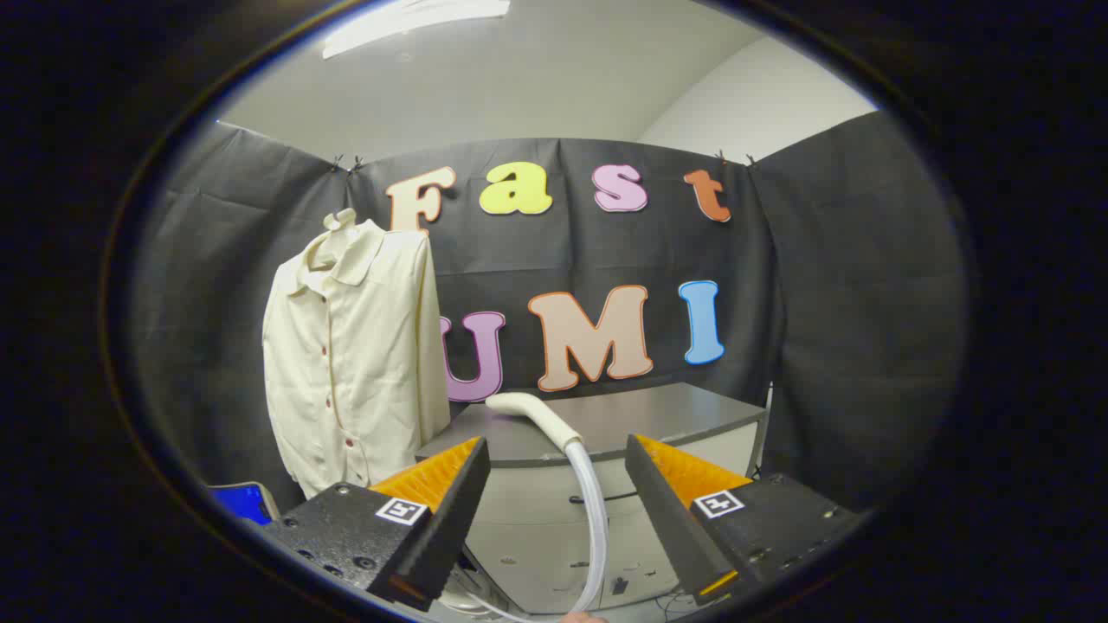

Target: Iron the clothes twice with a garment steamer, once on the left side and once on the right side.

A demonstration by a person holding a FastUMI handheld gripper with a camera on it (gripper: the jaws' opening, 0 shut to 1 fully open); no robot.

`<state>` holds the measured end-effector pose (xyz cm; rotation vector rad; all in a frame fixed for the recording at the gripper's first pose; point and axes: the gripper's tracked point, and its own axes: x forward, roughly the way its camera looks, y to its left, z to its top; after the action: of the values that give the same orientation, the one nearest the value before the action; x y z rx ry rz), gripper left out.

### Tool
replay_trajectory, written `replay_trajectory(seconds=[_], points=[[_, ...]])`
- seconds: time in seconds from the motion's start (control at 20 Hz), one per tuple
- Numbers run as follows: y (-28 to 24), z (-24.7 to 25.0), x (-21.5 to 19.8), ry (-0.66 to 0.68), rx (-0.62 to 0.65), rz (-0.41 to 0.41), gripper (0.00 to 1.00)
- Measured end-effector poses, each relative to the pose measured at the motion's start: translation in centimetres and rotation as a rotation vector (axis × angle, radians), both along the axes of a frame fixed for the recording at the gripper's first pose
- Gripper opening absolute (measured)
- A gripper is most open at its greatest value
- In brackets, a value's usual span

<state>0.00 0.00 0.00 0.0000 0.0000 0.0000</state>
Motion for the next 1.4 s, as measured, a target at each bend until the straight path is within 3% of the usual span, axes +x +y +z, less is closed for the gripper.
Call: replay_trajectory(seconds=[0.6, 1.4], points=[[0.7, 1.3, 0.6, 0.005, -0.003, 0.026, 0.96], [4.5, 3.2, 7.1, 0.045, -0.049, 0.095, 0.96]])
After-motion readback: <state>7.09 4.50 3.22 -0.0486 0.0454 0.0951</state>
